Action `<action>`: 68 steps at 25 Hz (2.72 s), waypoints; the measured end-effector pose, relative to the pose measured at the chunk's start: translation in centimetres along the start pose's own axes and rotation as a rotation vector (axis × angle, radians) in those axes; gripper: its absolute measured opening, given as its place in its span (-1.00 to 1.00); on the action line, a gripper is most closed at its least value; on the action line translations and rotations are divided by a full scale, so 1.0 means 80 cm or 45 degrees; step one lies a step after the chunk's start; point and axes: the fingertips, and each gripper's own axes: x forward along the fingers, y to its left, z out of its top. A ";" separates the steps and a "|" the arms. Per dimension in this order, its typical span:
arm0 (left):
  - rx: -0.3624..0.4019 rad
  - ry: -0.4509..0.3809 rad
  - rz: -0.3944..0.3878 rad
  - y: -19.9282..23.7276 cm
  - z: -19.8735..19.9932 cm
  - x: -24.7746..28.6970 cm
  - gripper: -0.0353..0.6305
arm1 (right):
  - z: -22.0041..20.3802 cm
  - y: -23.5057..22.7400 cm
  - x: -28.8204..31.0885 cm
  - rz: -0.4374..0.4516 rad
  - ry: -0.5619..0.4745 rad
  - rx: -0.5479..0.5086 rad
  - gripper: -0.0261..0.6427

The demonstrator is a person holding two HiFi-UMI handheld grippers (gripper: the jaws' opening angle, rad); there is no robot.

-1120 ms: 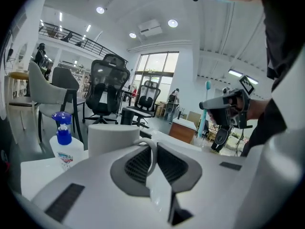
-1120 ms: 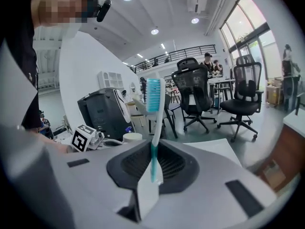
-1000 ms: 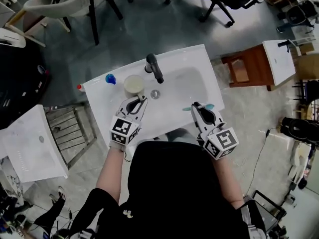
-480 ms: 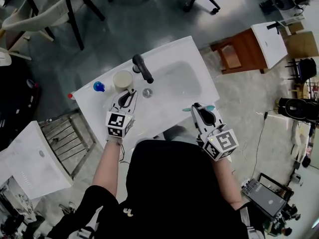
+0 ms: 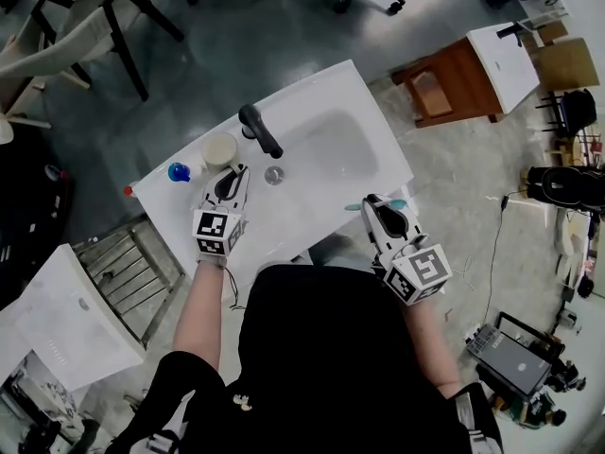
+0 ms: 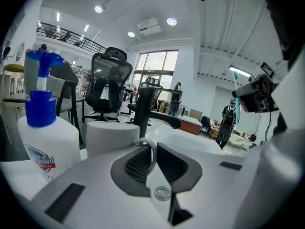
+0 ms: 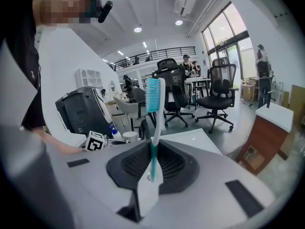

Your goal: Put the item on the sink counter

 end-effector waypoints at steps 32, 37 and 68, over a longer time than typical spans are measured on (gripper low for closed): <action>0.117 0.063 0.168 0.021 -0.027 0.012 -0.53 | 0.005 0.008 0.001 0.037 -0.010 -0.010 -0.76; 0.110 0.070 0.222 0.025 -0.028 -0.003 -0.53 | 0.000 0.007 -0.002 0.059 -0.017 -0.011 -0.76; 0.029 -0.049 0.609 -0.019 0.011 -0.218 -0.80 | 0.031 0.134 0.118 0.571 -0.043 -0.092 -0.76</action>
